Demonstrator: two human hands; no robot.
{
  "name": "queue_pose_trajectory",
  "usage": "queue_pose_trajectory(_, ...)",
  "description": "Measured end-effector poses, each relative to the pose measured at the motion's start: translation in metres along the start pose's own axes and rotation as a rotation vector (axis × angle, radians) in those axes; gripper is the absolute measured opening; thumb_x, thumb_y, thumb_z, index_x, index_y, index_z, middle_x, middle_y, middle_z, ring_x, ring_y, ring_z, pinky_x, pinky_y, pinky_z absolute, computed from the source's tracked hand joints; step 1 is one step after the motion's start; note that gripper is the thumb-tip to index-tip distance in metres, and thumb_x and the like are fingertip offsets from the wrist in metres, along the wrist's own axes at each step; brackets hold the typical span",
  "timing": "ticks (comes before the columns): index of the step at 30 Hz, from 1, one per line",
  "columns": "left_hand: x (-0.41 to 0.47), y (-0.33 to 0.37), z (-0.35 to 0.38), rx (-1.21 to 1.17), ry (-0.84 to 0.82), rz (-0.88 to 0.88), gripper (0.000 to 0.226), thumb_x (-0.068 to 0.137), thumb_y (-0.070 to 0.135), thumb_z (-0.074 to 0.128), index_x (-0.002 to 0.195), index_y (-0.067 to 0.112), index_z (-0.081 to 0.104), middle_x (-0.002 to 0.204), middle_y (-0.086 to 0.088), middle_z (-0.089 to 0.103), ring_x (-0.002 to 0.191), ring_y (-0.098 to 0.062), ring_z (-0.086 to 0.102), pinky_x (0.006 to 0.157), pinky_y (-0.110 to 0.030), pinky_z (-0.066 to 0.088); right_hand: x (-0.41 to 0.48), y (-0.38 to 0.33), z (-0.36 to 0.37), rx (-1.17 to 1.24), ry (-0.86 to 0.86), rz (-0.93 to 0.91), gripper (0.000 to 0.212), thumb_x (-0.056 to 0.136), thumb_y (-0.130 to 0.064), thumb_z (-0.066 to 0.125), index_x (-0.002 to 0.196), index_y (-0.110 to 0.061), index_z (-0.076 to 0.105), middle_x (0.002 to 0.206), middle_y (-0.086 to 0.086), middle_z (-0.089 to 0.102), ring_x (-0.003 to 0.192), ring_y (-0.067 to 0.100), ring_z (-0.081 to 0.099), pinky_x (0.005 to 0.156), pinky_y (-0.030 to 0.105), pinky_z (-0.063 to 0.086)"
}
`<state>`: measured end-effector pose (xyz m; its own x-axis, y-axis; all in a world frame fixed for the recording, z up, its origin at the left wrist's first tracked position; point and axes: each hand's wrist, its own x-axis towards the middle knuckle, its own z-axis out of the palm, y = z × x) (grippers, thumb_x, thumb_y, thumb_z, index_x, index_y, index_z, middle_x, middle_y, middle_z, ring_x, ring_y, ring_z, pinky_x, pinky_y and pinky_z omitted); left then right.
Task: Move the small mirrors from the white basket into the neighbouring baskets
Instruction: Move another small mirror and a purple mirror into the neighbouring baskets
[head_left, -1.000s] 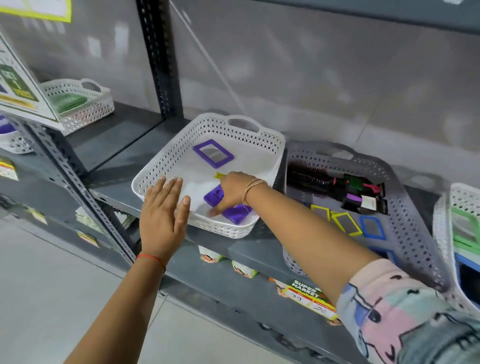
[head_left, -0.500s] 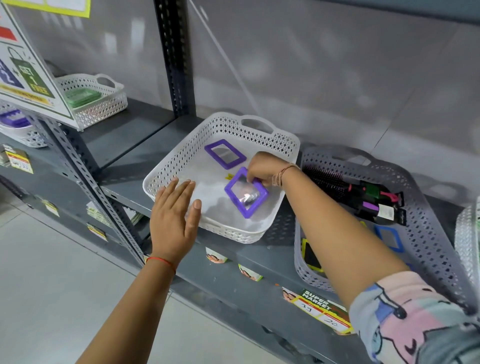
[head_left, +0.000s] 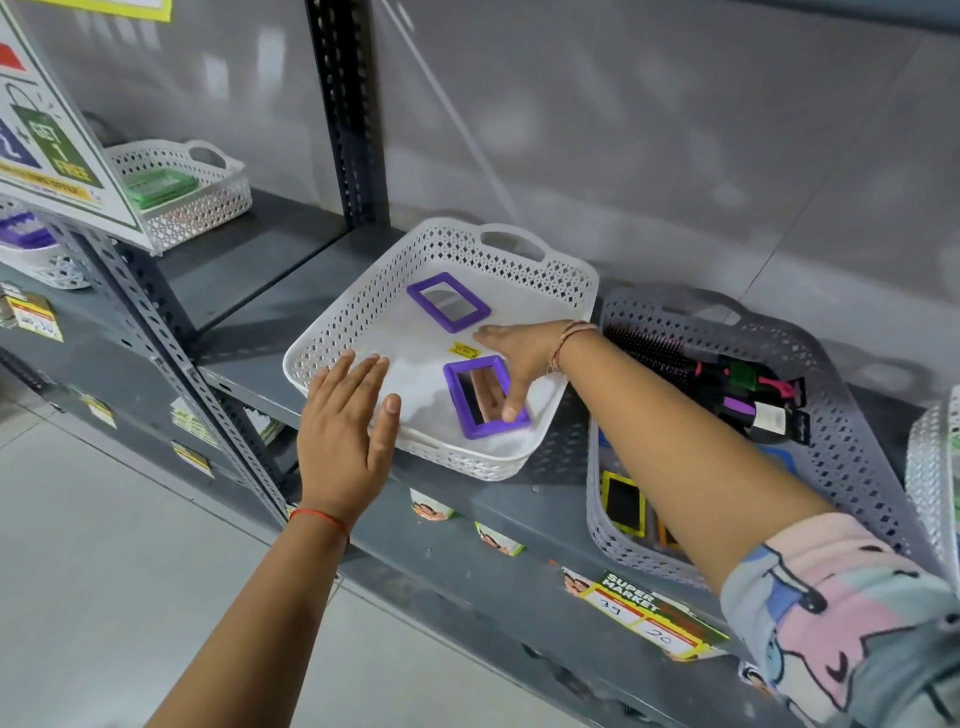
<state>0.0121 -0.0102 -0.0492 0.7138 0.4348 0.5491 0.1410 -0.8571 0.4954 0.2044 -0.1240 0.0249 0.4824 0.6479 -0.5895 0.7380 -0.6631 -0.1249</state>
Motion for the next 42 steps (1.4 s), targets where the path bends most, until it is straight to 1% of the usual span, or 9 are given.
queue_pose_trajectory(2,0.000,0.000,0.000,0.001,-0.004,-0.002,0.071,0.096,0.054,0.016,0.123,0.003,0.057,0.125,-0.016,0.058,0.127,-0.029,0.040,0.110,-0.027,0.012,0.003,0.000,0.006,0.032,-0.074,-0.050,0.116,0.052,-0.020,0.090,0.144,-0.006,0.021,0.147,0.010,0.040,0.134,0.027,0.040,0.109,0.032,0.037)
queue_pose_trajectory(4,0.000,0.000,-0.001,0.005,-0.014,-0.004,0.071,0.096,0.054,0.015,0.124,0.003,0.056,0.125,-0.016,0.058,0.128,-0.028,0.039,0.110,-0.028,0.012,0.004,0.002,0.014,0.078,-0.070,-0.077,0.095,0.049,-0.010,0.091,0.129,-0.002,0.039,0.120,0.009,0.061,0.107,0.025,0.061,0.084,0.024,0.048)
queue_pose_trajectory(7,0.000,0.000,-0.001,0.016,-0.025,-0.004,0.071,0.096,0.054,0.015,0.125,0.003,0.055,0.127,-0.016,0.057,0.128,-0.028,0.038,0.110,-0.027,0.011,0.001,0.006,0.016,0.105,0.003,-0.113,0.074,0.053,-0.008,0.089,0.113,-0.006,0.047,0.101,0.004,0.065,0.085,0.018,0.062,0.063,0.014,0.043)
queue_pose_trajectory(11,0.002,0.000,-0.004,0.033,-0.072,0.007,0.074,0.095,0.057,0.013,0.131,0.003,0.048,0.133,-0.018,0.050,0.133,-0.028,0.031,0.111,-0.024,0.004,-0.007,0.003,0.019,0.087,0.133,-0.096,0.095,0.055,-0.019,0.088,0.133,-0.002,0.037,0.117,0.008,0.065,0.101,0.019,0.058,0.087,0.025,0.047)
queue_pose_trajectory(15,-0.001,0.003,-0.007,0.036,-0.067,0.037,0.075,0.095,0.056,0.012,0.136,0.001,0.040,0.140,-0.019,0.042,0.136,-0.025,0.021,0.111,-0.019,-0.004,-0.037,0.001,0.016,0.122,0.351,-0.111,0.103,0.062,-0.026,0.085,0.143,-0.004,0.025,0.145,0.011,0.040,0.132,0.023,0.039,0.111,0.031,0.034)
queue_pose_trajectory(20,-0.012,0.034,0.000,0.056,-0.057,0.083,0.069,0.097,0.050,0.013,0.138,0.000,0.036,0.143,-0.019,0.038,0.138,-0.030,0.016,0.113,-0.027,-0.004,-0.088,0.011,0.016,0.227,0.532,-0.065,0.091,0.061,-0.020,0.086,0.135,0.000,0.036,0.141,0.014,0.045,0.130,0.025,0.041,0.105,0.030,0.033)
queue_pose_trajectory(29,-0.047,0.140,0.033,-0.048,-0.155,0.357,0.067,0.098,0.047,0.011,0.140,-0.002,0.028,0.148,-0.018,0.027,0.139,-0.029,0.009,0.114,-0.036,-0.001,-0.168,0.079,0.059,0.303,0.671,0.144,0.115,0.061,-0.023,0.086,0.147,-0.005,0.013,0.157,0.010,0.018,0.144,0.020,0.020,0.112,0.019,0.018)
queue_pose_trajectory(36,-0.078,0.210,0.058,-0.094,-0.361,0.562,0.071,0.098,0.048,0.008,0.134,-0.003,0.041,0.136,-0.021,0.046,0.129,-0.035,0.038,0.109,-0.040,0.013,-0.235,0.123,0.103,0.347,0.704,0.324,0.118,0.060,-0.024,0.086,0.148,-0.006,0.009,0.157,0.009,0.019,0.144,0.020,0.019,0.112,0.021,0.020)
queue_pose_trajectory(42,-0.085,0.215,0.063,-0.001,-0.347,0.577,0.073,0.099,0.047,0.009,0.122,-0.006,0.054,0.119,-0.026,0.059,0.113,-0.042,0.052,0.104,-0.043,0.019,-0.287,0.147,0.137,0.445,0.721,0.449,0.114,0.061,-0.019,0.086,0.148,-0.006,0.013,0.154,0.009,0.027,0.140,0.021,0.029,0.104,0.015,0.022)
